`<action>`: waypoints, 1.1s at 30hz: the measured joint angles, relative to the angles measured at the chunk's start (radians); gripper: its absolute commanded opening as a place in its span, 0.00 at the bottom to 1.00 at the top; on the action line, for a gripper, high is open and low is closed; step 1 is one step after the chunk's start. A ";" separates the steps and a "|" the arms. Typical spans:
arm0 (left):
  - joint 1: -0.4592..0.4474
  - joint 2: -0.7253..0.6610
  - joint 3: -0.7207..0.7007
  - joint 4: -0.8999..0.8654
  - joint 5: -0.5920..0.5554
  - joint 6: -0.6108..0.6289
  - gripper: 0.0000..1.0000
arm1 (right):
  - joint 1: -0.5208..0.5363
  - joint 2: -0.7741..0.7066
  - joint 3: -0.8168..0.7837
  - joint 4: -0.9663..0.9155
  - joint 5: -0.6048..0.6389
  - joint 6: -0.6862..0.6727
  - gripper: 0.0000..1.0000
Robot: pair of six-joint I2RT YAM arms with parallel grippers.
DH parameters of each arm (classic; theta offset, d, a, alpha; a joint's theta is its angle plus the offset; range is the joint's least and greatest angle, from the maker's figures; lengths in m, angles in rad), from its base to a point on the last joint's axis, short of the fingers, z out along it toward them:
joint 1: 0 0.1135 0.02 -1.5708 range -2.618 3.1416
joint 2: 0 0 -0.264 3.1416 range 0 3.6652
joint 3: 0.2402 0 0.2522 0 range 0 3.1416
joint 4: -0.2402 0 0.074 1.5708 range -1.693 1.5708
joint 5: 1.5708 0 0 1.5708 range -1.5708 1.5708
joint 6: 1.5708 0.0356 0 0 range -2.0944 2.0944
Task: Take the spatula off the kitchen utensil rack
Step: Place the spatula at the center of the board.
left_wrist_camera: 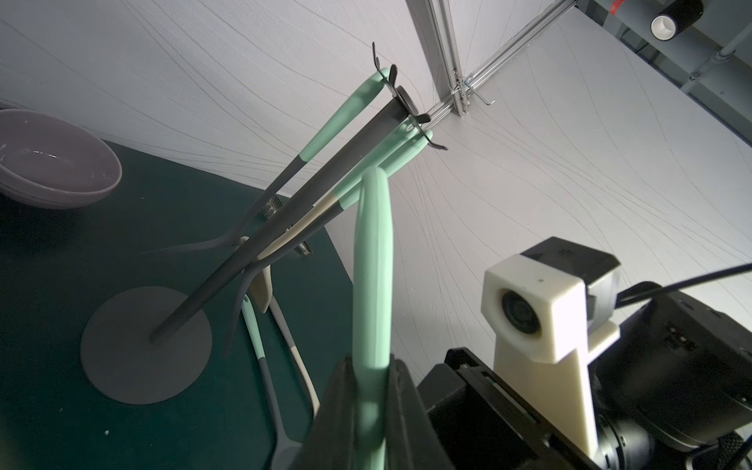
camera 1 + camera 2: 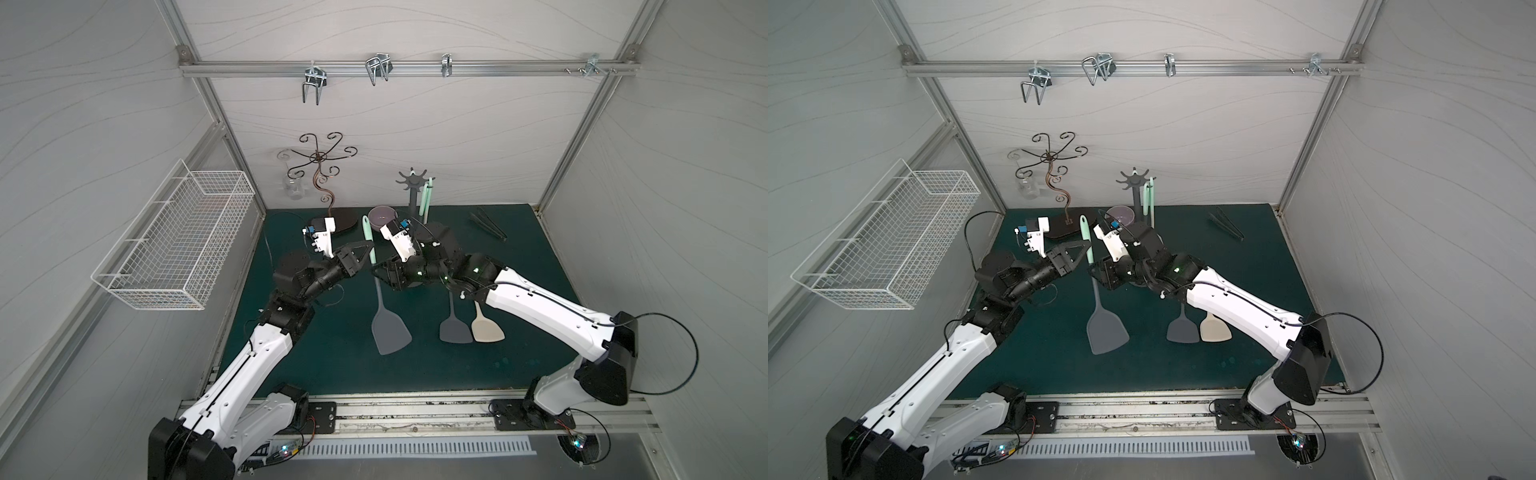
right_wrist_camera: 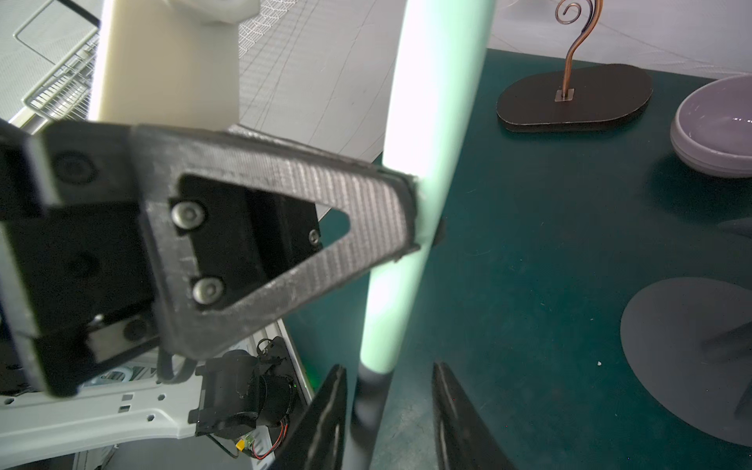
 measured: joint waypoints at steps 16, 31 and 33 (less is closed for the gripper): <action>0.000 -0.029 0.031 -0.142 0.005 0.120 0.67 | -0.066 0.040 0.034 -0.102 -0.072 0.000 0.00; -0.046 -0.123 0.141 -0.503 -0.081 0.430 0.73 | -0.722 -0.162 0.031 -0.584 0.116 -0.313 0.00; -0.081 -0.116 0.143 -0.539 -0.093 0.470 0.73 | -0.753 -0.109 0.017 -0.605 0.140 -0.382 0.00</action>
